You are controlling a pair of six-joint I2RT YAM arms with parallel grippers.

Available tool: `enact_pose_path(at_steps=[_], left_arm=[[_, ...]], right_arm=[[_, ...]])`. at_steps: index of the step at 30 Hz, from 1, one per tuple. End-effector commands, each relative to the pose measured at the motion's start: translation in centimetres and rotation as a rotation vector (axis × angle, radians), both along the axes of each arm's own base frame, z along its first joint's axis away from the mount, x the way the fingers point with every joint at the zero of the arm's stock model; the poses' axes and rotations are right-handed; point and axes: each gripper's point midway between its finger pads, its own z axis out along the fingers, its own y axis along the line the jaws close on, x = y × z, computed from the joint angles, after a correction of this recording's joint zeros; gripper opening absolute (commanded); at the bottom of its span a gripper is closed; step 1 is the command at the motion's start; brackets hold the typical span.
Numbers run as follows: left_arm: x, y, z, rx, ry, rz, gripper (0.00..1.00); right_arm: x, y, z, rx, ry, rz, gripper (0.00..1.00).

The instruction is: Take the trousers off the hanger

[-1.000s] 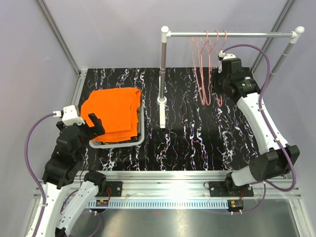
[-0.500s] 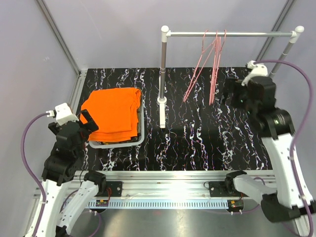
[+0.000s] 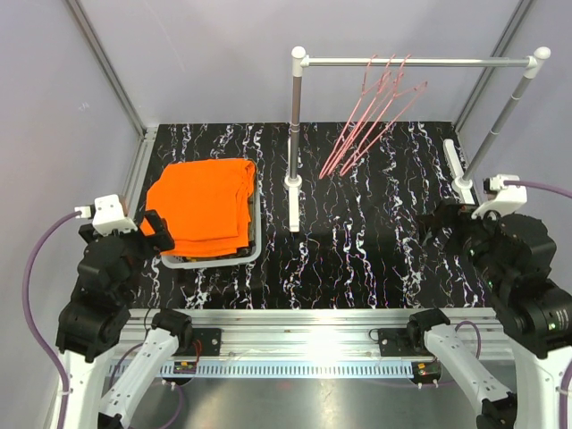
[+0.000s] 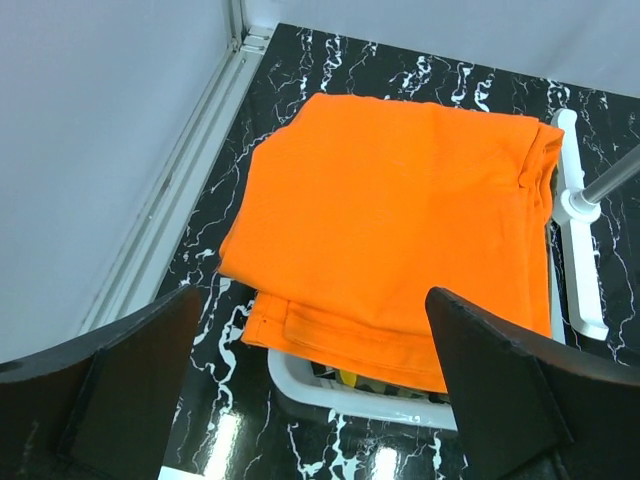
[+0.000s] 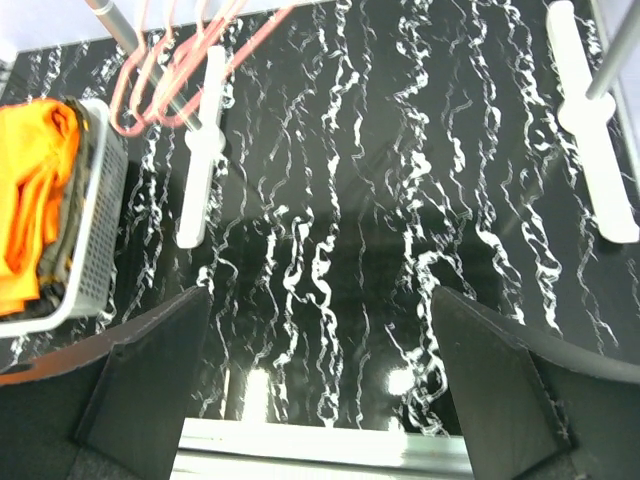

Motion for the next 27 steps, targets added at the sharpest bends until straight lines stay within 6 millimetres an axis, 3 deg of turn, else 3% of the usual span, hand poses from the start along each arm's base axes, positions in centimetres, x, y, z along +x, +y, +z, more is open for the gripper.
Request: enact_pose_path(at_steps=[1, 5, 16, 27], left_arm=[[-1.4, -0.2, 0.6, 0.028, 0.017, -0.051, 0.99], [-2.5, 0.0, 0.8, 0.034, 0.026, -0.065, 0.99], [-4.7, 0.1, 1.3, 0.015, -0.019, -0.097, 0.99], [-5.1, 0.1, 1.6, -0.004, -0.068, -0.097, 0.99]], right_arm=[[-1.7, -1.4, -0.4, -0.051, 0.011, -0.033, 0.99], [-2.9, -3.6, -1.1, -0.092, -0.002, -0.127, 1.0], [-3.1, -2.8, -1.8, -0.065, -0.024, -0.087, 0.99], [-2.2, -2.2, -2.5, -0.058, -0.004, -0.069, 0.99]])
